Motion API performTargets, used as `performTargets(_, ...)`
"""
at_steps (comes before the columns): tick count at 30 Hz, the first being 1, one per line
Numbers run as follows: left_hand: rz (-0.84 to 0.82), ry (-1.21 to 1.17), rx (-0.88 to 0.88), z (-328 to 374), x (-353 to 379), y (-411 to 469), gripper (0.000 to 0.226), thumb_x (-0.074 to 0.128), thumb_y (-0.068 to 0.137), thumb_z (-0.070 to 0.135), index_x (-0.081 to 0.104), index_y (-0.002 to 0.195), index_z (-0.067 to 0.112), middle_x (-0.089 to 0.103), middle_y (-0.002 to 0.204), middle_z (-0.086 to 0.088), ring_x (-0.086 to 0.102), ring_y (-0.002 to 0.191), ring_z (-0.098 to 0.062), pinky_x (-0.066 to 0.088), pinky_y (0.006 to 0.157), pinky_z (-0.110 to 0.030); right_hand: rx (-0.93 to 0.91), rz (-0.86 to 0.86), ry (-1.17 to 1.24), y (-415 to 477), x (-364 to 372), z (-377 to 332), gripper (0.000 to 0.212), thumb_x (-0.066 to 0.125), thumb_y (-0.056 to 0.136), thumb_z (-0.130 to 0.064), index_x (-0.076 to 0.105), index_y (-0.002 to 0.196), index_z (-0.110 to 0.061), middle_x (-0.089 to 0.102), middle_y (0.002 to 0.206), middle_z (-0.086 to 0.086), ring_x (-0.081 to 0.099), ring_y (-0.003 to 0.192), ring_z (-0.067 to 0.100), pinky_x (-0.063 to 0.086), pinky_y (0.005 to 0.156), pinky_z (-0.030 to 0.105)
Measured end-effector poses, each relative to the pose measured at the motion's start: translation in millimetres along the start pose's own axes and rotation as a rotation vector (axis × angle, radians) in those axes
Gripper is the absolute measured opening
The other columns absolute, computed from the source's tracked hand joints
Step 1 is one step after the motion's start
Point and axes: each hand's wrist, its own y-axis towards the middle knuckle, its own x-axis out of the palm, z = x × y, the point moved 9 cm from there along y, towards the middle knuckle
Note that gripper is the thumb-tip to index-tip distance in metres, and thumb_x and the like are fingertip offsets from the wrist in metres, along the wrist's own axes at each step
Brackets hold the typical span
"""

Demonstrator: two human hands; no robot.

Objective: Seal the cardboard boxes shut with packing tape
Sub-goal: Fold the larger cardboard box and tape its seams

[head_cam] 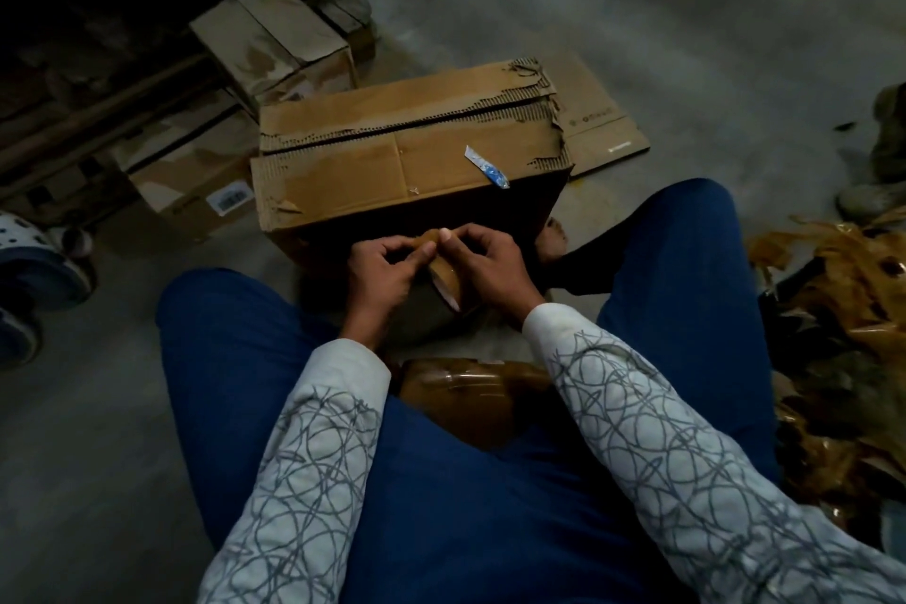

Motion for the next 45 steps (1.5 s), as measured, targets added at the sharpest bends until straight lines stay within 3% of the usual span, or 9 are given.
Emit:
performTargets(9, 0.138, -0.044, -0.009, 2.2, -9.0, -1.6, 0.008, 0.071, 0.092, 0.017, 0.076, 0.098, 0.016, 0.073, 0.09, 0.003, 0.069, 0.088, -0.007, 0.05, 0.072, -0.016, -0.128, 0.067, -0.059, -6.7, 8.2, -9.6, 0.033, 0.067, 0.094, -0.041, 0.071, 0.124, -0.03, 0.072, 0.121, -0.007, 0.065, 0.111, 0.001, 0.054, 0.099, 0.032)
performTargets(12, 0.128, 0.072, 0.032, 3.7, -8.0, -2.9, 0.012, 0.075, 0.089, 0.021, 0.076, 0.099, 0.016, 0.072, 0.091, 0.007, 0.066, 0.088, -0.003, 0.049, 0.074, -0.019, -0.098, 0.088, -0.121, -2.4, 4.6, -3.7, 0.042, 0.067, 0.094, -0.041, 0.063, 0.134, -0.03, 0.067, 0.131, -0.004, 0.059, 0.12, 0.004, 0.049, 0.104, 0.026)
performTargets(18, 0.151, 0.07, 0.037, 2.8, -7.3, 1.1, 0.02, 0.085, 0.077, 0.027, 0.077, 0.093, 0.018, 0.073, 0.092, 0.003, 0.068, 0.088, -0.008, 0.053, 0.078, -0.024, -0.08, 0.055, -0.047, 0.0, 3.5, 0.6, 0.033, 0.066, 0.094, -0.041, 0.065, 0.127, -0.035, 0.069, 0.118, -0.01, 0.063, 0.11, 0.001, 0.055, 0.097, 0.039)
performTargets(26, 0.272, -0.033, 0.051, 5.5, -20.6, -1.0, 0.013, 0.079, 0.084, 0.018, 0.075, 0.095, 0.022, 0.073, 0.092, 0.006, 0.068, 0.088, -0.003, 0.051, 0.077, -0.018, -0.018, -0.114, 0.03, -9.4, 15.1, -6.3, 0.043, 0.065, 0.093, -0.046, 0.056, 0.134, -0.036, 0.061, 0.127, -0.006, 0.061, 0.112, 0.005, 0.057, 0.076, 0.02)
performTargets(29, 0.302, -0.039, 0.046, 6.6, -22.9, -2.6, 0.015, 0.079, 0.084, 0.017, 0.075, 0.099, 0.018, 0.071, 0.093, 0.008, 0.066, 0.089, 0.0, 0.046, 0.073, -0.012, -0.034, -0.14, 0.003, -11.7, 14.9, -9.3, 0.047, 0.066, 0.092, -0.048, 0.054, 0.136, -0.037, 0.061, 0.129, -0.006, 0.062, 0.111, 0.006, 0.059, 0.079, 0.024)
performTargets(32, 0.313, -0.054, 0.044, 6.9, -23.9, -2.2, 0.018, 0.078, 0.084, 0.016, 0.075, 0.101, 0.016, 0.071, 0.094, 0.007, 0.066, 0.09, -0.001, 0.048, 0.075, -0.015, -0.041, -0.147, -0.055, -11.8, 14.4, -10.5, 0.049, 0.064, 0.091, -0.052, 0.051, 0.137, -0.041, 0.058, 0.129, -0.008, 0.061, 0.112, 0.007, 0.06, 0.083, 0.028)
performTargets(36, 0.307, -0.011, 0.049, 4.5, -23.5, -0.6, 0.02, 0.078, 0.085, 0.019, 0.075, 0.103, 0.015, 0.073, 0.099, 0.003, 0.067, 0.093, -0.006, 0.053, 0.079, -0.023, -0.089, -0.175, -0.149, -15.3, 16.2, -16.8, 0.058, 0.068, 0.089, -0.05, 0.046, 0.141, -0.037, 0.054, 0.13, -0.01, 0.057, 0.11, 0.001, 0.054, 0.074, 0.012)
performTargets(41, 0.315, 0.067, 0.072, 5.9, -23.7, -2.5, 0.02, 0.078, 0.085, 0.021, 0.076, 0.103, 0.014, 0.072, 0.099, 0.002, 0.066, 0.089, -0.004, 0.054, 0.076, -0.022, -0.138, -0.221, -0.276, -17.6, 24.0, -16.6, 0.076, 0.075, 0.082, -0.052, 0.035, 0.145, -0.036, 0.052, 0.139, -0.004, 0.057, 0.119, 0.013, 0.057, 0.094, 0.035)
performTargets(45, 0.248, 0.085, 0.063, 5.4, -18.4, -0.2, 0.028, 0.086, 0.077, 0.022, 0.076, 0.101, 0.013, 0.072, 0.098, 0.002, 0.067, 0.088, -0.006, 0.053, 0.069, -0.019, -0.141, -0.208, -0.282, -17.1, 21.0, -15.4, 0.073, 0.076, 0.084, -0.047, 0.038, 0.144, -0.035, 0.053, 0.13, -0.01, 0.058, 0.115, 0.012, 0.057, 0.094, 0.04)
